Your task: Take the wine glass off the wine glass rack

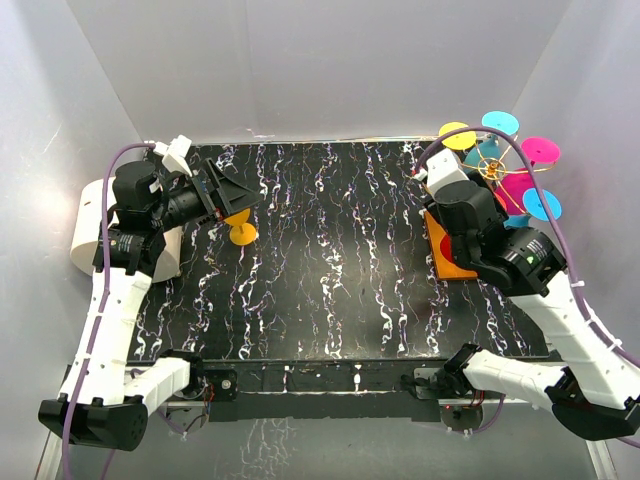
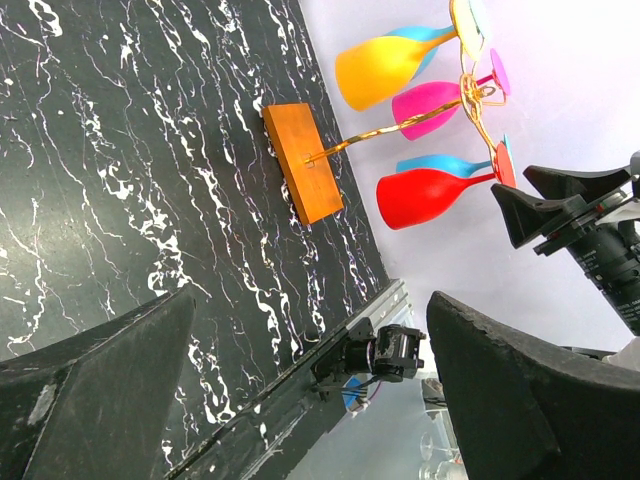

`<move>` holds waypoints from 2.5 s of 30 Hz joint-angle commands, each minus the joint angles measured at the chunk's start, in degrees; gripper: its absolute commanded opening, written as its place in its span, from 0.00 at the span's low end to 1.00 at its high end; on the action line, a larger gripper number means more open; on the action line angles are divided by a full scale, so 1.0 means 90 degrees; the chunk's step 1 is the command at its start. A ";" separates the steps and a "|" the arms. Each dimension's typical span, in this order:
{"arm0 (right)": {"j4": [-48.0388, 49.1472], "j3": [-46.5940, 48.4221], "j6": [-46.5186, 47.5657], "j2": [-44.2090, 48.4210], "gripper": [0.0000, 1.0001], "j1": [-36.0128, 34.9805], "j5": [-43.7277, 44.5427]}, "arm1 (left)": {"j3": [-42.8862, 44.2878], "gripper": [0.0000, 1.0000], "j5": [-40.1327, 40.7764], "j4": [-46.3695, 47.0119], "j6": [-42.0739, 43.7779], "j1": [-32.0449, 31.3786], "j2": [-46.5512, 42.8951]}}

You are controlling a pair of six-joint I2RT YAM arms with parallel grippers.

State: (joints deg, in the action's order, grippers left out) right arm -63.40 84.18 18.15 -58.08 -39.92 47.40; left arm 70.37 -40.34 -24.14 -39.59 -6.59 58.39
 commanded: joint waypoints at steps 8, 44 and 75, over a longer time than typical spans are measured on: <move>0.0080 -0.0409 0.0271 0.0128 0.39 -0.0027 0.0513 | 0.0141 0.99 -0.0210 0.0002 0.0090 -0.0030 0.0002; 0.0041 0.0483 0.0776 -0.0432 0.00 -0.0202 0.0251 | 0.0245 0.99 -0.0169 -0.0147 0.0220 -0.0029 0.0061; 0.1146 0.0153 0.1352 -0.0829 0.00 0.0404 0.1549 | 0.0518 0.99 -0.0170 -0.0464 0.0306 -0.0030 -0.0117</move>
State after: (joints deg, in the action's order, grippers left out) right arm -58.39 85.84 28.75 -66.76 -37.82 61.73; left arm 72.44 -40.36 -27.53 -37.06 -6.59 59.13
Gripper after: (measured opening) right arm 0.031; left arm 0.985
